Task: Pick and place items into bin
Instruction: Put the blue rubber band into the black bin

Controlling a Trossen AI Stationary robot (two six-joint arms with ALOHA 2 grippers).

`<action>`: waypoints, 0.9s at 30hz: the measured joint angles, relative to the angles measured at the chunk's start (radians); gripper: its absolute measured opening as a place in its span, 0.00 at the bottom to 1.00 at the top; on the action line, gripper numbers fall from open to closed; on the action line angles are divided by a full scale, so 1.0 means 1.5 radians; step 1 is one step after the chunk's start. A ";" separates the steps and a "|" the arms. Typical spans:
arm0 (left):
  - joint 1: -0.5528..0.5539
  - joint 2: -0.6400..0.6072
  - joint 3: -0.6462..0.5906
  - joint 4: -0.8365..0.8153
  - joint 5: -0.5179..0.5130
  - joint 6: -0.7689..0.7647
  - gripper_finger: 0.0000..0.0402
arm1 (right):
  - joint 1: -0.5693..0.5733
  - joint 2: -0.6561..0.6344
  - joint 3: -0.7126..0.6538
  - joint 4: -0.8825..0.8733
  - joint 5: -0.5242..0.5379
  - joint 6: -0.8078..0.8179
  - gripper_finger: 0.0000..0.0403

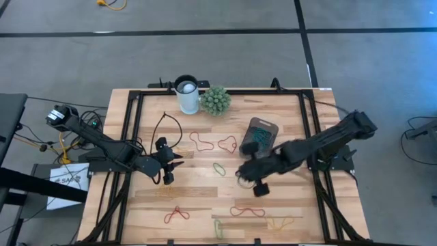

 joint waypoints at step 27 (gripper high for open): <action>0.000 0.000 0.000 -0.004 0.000 0.003 0.23 | -0.346 -0.086 -0.098 -0.128 -0.002 0.032 0.00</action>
